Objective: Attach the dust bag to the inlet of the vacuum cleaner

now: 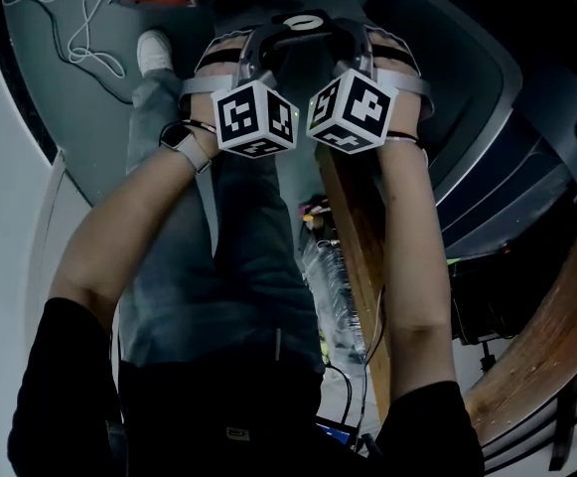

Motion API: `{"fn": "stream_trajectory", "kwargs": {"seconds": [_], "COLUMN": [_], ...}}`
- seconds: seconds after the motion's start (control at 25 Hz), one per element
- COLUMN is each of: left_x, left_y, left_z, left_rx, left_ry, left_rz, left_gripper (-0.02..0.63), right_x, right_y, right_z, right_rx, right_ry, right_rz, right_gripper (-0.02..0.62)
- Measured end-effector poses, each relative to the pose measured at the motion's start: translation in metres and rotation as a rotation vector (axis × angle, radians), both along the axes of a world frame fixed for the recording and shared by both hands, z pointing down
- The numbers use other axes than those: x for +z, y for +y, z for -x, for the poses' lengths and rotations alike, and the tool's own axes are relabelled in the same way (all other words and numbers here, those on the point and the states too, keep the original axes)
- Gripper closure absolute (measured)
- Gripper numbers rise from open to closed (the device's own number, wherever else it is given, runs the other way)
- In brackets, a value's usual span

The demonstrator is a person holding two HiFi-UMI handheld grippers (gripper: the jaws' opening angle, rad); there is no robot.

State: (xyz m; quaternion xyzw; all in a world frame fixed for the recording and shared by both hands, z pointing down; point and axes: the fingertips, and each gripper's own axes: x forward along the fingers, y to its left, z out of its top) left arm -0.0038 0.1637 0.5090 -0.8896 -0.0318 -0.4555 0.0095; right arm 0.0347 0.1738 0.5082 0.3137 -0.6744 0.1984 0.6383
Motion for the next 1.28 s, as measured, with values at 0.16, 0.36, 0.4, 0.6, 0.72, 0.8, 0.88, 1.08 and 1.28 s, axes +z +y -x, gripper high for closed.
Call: {"fn": "stream_trajectory", "kwargs": {"seconds": [0.16,0.36,0.4,0.6,0.72,0.8,0.88,1.08,1.28], "left_x": [0.013,0.02,0.021,0.025,0.026,0.027,0.029,0.037,0.045], "left_y": [-0.004,-0.016,-0.019,-0.03,-0.033,-0.036,-0.04,-0.048,-0.047], "left_z": [-0.001,-0.003,-0.003,-0.005,-0.007,-0.007,-0.007,-0.003,0.0], "left_rx": [-0.03,-0.08,-0.088,-0.129,-0.141,-0.152,-0.162,-0.205,-0.232], "left_ry": [-0.011,-0.013,-0.012,-0.009,-0.005,-0.002,0.002,-0.017,-0.035], "left_rz": [-0.018,-0.028,-0.032,-0.032,-0.037,-0.041,-0.046,-0.038,-0.042], "left_gripper": [0.555,0.555,0.555,0.555,0.555,0.555,0.555,0.555,0.555], "right_x": [0.013,0.02,0.02,0.022,0.023,0.024,0.024,0.023,0.023], "right_y": [-0.003,-0.016,-0.018,-0.032,-0.039,-0.044,-0.05,-0.063,-0.068], "right_z": [-0.001,-0.006,-0.007,-0.012,-0.016,-0.017,-0.018,-0.02,-0.02], "right_rx": [0.004,0.011,0.011,-0.014,-0.036,-0.055,-0.072,-0.125,-0.197], "right_ry": [0.004,0.012,0.015,0.029,0.035,0.039,0.044,0.051,0.05], "right_rz": [-0.014,-0.039,-0.043,-0.058,-0.063,-0.07,-0.078,-0.085,-0.087], "right_gripper": [0.546,0.546,0.546,0.546,0.546,0.545,0.545,0.54,0.54]}}
